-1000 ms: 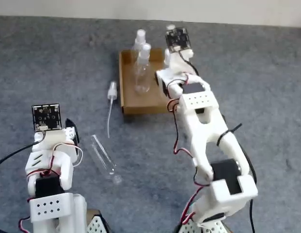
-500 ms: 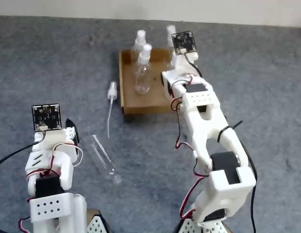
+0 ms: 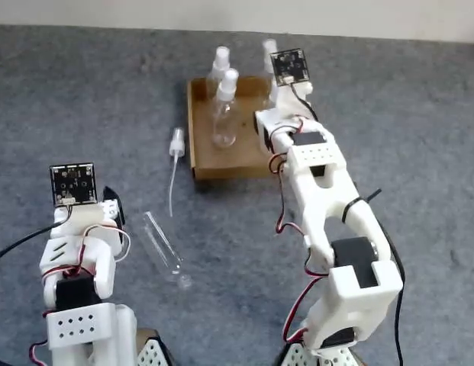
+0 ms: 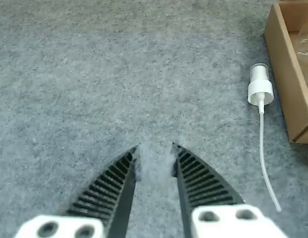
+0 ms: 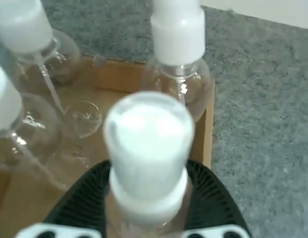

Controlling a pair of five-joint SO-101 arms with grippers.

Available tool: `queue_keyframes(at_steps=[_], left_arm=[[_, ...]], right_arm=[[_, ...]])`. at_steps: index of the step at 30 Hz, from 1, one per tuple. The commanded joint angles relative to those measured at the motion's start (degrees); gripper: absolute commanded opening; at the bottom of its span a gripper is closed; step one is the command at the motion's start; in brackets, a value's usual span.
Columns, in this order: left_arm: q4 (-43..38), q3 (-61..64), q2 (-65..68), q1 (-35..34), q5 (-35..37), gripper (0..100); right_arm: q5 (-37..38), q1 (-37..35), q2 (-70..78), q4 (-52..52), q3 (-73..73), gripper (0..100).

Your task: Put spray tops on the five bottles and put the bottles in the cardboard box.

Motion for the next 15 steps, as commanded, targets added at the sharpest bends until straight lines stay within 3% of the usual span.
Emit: queue_keyframes(at_steps=[1, 7, 15], left_arm=[[-1.4, -0.3, -0.4, -0.1, -0.4, 6], [-1.4, -0.3, -0.4, -0.1, -0.4, 6], [-1.4, -0.2, -0.4, -0.1, -0.4, 6]], right_arm=[[-0.4, 0.4, -0.9, -0.8, -2.9, 5.7], [-0.4, 0.3, -1.1, -0.7, -2.9, 19.7], [-0.4, -0.7, -2.8, 4.4, -6.3, 21.0]])
